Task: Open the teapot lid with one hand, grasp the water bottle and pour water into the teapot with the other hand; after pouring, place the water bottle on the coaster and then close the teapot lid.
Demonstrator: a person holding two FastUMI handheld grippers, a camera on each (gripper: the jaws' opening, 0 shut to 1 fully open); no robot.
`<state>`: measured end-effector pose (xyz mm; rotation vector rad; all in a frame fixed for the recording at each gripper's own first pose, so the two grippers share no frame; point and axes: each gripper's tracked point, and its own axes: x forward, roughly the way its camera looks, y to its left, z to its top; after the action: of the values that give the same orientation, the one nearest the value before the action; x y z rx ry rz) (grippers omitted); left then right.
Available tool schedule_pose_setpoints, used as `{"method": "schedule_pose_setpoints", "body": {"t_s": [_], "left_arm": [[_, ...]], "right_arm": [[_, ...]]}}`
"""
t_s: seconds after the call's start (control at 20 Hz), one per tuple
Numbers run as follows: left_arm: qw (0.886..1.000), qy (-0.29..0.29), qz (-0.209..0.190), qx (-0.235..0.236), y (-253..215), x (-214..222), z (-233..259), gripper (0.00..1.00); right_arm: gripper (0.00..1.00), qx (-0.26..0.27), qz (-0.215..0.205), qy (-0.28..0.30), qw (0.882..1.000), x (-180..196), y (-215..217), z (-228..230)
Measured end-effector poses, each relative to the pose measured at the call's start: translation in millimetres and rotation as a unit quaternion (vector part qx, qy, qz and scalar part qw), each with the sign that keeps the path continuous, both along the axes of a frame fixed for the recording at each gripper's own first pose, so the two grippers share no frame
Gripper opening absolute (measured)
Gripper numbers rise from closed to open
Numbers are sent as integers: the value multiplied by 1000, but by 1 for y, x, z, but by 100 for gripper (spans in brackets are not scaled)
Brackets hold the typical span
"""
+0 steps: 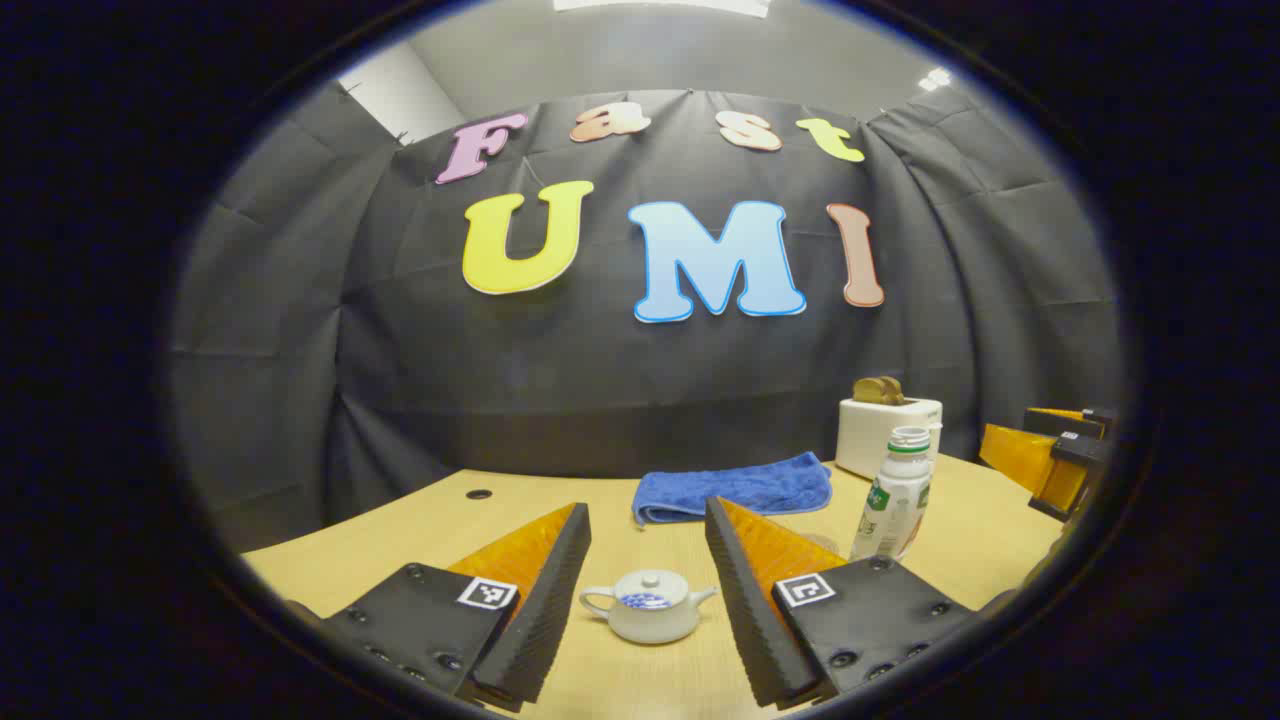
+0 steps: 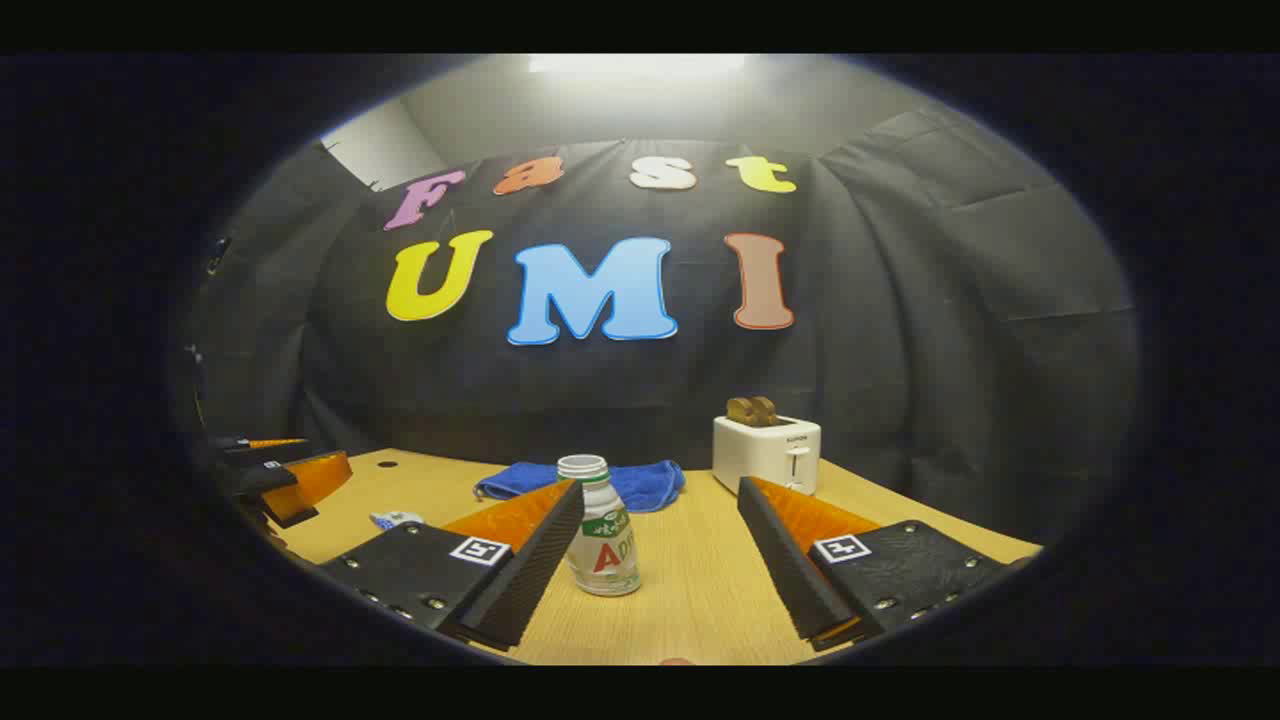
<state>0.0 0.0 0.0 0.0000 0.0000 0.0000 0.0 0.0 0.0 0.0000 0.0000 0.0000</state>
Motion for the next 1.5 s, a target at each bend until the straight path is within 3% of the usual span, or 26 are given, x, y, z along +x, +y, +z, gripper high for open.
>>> {"method": "schedule_pose_setpoints", "body": {"t_s": [0.2,0.3,0.55,0.65,0.7,0.75,1.15,1.3,1.45,1.5], "left_arm": [[999,7,-33,-14,-17,8,-7,84],[999,10,-32,-13,-18,14,-11,79],[1000,14,-16,-15,-12,17,-23,84],[1000,19,-15,-19,-10,20,-28,75],[1000,22,-13,-17,-9,22,-30,75],[999,25,-16,-16,-10,25,-33,83],[998,64,-14,-12,-3,65,-77,81],[997,79,-11,-14,1,78,-94,73],[996,90,-9,-17,2,85,-109,75],[996,92,-10,-19,2,88,-111,66]], "right_arm": [[95,-21,-7,-11,1000,-2,2,5],[95,-27,-4,-12,1000,1,7,4],[95,-37,3,-12,999,4,11,-2],[95,-36,0,-8,999,4,9,-7],[95,-35,-1,-5,999,4,8,-10],[95,-33,-3,-4,999,4,8,-11],[95,-41,-3,-2,999,9,11,-16],[95,-45,-2,-2,999,11,10,-19],[95,-47,-7,3,999,15,6,-25],[95,-45,-7,6,999,17,5,-27]]}}
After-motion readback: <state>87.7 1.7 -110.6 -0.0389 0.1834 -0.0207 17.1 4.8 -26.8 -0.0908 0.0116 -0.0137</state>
